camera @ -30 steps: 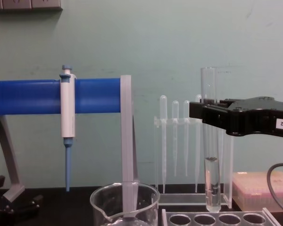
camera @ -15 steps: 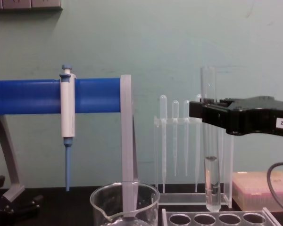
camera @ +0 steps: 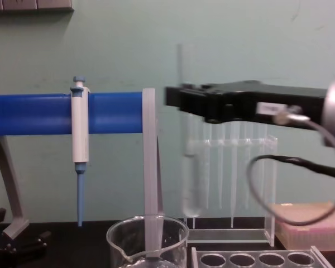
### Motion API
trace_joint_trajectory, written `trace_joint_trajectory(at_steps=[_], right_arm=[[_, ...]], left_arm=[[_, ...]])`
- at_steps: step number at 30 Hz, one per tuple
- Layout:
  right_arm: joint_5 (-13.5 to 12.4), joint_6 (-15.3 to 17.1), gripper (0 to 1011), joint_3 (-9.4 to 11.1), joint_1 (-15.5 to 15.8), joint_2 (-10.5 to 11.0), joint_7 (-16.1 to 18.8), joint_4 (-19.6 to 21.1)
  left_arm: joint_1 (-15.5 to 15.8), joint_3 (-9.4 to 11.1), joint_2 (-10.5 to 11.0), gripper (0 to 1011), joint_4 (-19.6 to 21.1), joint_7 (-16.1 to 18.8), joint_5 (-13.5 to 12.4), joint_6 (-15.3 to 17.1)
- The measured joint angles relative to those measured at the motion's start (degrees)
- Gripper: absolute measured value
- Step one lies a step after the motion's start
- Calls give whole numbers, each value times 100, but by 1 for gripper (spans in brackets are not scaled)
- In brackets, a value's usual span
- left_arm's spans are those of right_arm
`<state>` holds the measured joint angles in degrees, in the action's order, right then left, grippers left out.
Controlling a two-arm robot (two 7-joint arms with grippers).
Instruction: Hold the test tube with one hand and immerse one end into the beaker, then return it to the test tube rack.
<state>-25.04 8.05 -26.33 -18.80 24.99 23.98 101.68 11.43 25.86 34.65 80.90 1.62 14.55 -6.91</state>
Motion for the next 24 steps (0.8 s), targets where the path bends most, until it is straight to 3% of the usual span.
trace_joint_trajectory(at_steps=[6,11,24], right_arm=[[99,-75,225,-259,-338,-339,53,-471],[185,-344,225,-410,-465,-618,81,-943],[495,-1123,225,-561,-336,-995,186,-1897]], left_arm=[[0,0,0,1000,0,0,0,0],[0,0,0,1000,0,0,0,0],[0,0,0,1000,0,0,0,0]])
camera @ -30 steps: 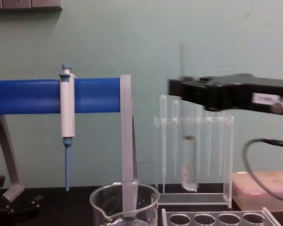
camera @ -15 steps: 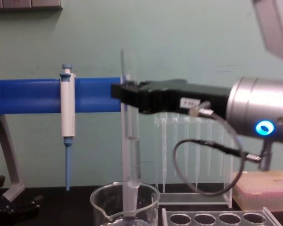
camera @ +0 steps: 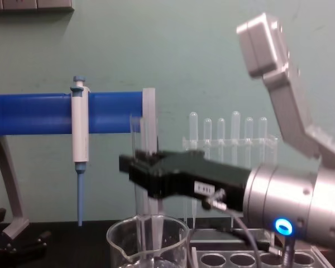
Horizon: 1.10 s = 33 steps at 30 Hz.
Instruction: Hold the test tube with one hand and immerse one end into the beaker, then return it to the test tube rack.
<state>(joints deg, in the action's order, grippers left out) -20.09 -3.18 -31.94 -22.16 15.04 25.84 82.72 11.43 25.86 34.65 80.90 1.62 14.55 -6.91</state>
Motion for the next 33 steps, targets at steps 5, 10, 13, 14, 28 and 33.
trace_joint_trajectory(at_steps=[5,10,13,14,28,33], right_arm=[[49,-245,225,19,124,-99,62,-266],[85,-341,225,48,188,-153,108,-406],[121,-354,225,60,216,-169,121,-440],[130,-355,225,64,223,-173,122,-443],[217,-327,224,129,283,-205,121,-431],[214,-324,225,127,282,-203,120,-429]], left_arm=[[0,0,0,1000,0,0,0,0],[0,0,0,1000,0,0,0,0],[0,0,0,1000,0,0,0,0],[0,0,0,1000,0,0,0,0],[0,0,0,1000,0,0,0,0],[0,0,0,1000,0,0,0,0]])
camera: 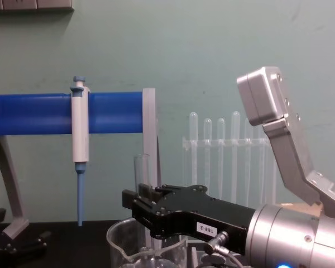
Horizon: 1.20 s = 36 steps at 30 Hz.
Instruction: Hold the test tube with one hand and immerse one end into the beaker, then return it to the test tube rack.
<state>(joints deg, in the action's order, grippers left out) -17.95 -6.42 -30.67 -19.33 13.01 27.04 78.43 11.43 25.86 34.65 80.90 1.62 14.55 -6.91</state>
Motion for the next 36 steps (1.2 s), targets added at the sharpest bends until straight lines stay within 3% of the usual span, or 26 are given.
trace_joint_trajectory(at_steps=[36], right_arm=[[-13,1,225,-8,-9,3,-4,-1]], left_arm=[[0,0,0,1000,0,0,0,0]])
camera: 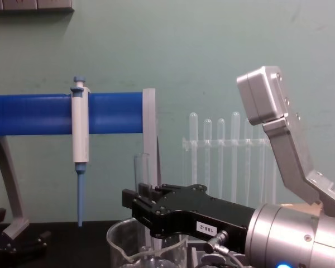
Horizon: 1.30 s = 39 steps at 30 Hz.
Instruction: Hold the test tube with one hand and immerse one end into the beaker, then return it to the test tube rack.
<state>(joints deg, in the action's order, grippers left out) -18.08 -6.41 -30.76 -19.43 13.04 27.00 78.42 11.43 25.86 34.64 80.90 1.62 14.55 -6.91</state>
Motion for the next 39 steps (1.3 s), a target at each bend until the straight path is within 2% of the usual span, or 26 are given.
trace_joint_trajectory(at_steps=[39], right_arm=[[0,0,225,0,0,0,0,0]], left_arm=[[0,0,0,1000,0,0,0,0]])
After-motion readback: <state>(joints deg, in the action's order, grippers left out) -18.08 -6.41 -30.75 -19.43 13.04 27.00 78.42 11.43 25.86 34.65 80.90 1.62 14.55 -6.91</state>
